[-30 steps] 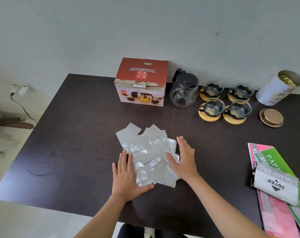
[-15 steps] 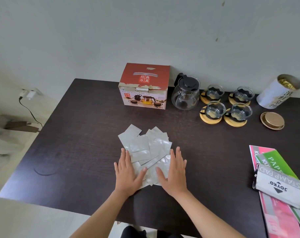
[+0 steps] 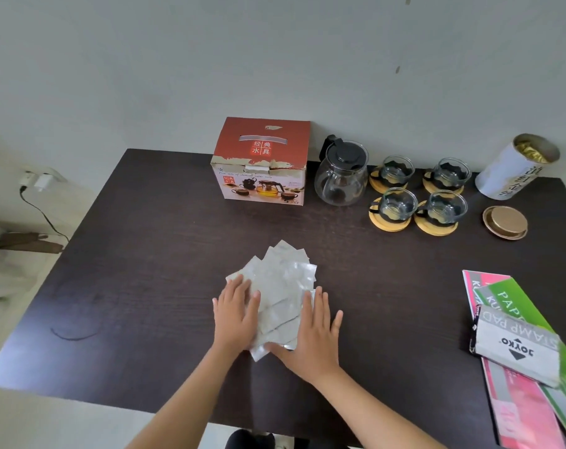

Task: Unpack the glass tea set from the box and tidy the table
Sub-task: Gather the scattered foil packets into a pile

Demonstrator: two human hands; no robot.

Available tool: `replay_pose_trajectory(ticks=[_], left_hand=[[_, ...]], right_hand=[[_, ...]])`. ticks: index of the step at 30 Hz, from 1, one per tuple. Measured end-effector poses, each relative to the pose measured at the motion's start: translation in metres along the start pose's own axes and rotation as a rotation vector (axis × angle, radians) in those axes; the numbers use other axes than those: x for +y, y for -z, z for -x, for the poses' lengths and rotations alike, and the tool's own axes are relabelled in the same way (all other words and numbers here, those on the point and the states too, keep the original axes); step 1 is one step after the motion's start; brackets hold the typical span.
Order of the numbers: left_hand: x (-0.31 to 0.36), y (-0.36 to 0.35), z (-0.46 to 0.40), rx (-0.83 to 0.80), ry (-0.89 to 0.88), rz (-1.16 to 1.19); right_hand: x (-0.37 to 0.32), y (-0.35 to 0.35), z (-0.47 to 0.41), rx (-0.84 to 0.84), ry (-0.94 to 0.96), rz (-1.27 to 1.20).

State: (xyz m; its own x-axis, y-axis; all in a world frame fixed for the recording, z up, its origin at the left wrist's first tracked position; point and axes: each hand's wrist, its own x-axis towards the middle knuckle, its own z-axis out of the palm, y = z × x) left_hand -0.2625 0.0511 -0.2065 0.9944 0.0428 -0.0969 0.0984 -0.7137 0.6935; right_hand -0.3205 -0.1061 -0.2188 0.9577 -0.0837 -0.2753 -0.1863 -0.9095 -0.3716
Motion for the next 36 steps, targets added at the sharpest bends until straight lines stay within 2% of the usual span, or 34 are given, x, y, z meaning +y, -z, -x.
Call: replay_pose_trajectory(ticks=[2, 4, 7, 10, 13, 16, 24, 31, 33, 36], left_hand=[[-0.002, 0.000, 0.022, 0.050, 0.006, 0.146], [-0.009, 0.002, 0.037, 0.089, -0.019, 0.197], [-0.025, 0.003, 0.052, 0.130, -0.061, 0.041], [-0.029, -0.001, 0.057, 0.075, -0.041, -0.179], [-0.024, -0.002, 0.054, -0.011, 0.000, -0.307], [-0.022, 0.000, 0.053, -0.051, 0.033, -0.334], [-0.016, 0.005, 0.050, -0.139, 0.027, -0.474], [-0.017, 0.002, 0.049, -0.154, 0.040, -0.464], [-0.017, 0.003, 0.049, -0.155, 0.037, -0.480], [-0.016, 0.003, 0.049, -0.147, 0.032, -0.474]], right_hand=[[-0.001, 0.003, -0.006, -0.015, 0.007, 0.013], [-0.001, 0.006, -0.006, -0.030, 0.034, 0.001], [0.004, 0.013, -0.003, -0.027, 0.077, -0.111], [0.011, 0.028, -0.011, 0.000, 0.175, -0.225], [0.016, 0.047, -0.033, -0.026, 0.294, -0.188], [0.014, 0.062, -0.067, -0.038, 0.363, -0.119], [-0.007, 0.066, -0.136, -0.097, 0.088, -0.170], [-0.002, 0.037, -0.084, -0.137, 0.273, -0.280], [0.004, 0.039, -0.076, -0.137, 0.263, -0.376], [0.019, 0.040, -0.065, -0.011, 0.197, -0.359]])
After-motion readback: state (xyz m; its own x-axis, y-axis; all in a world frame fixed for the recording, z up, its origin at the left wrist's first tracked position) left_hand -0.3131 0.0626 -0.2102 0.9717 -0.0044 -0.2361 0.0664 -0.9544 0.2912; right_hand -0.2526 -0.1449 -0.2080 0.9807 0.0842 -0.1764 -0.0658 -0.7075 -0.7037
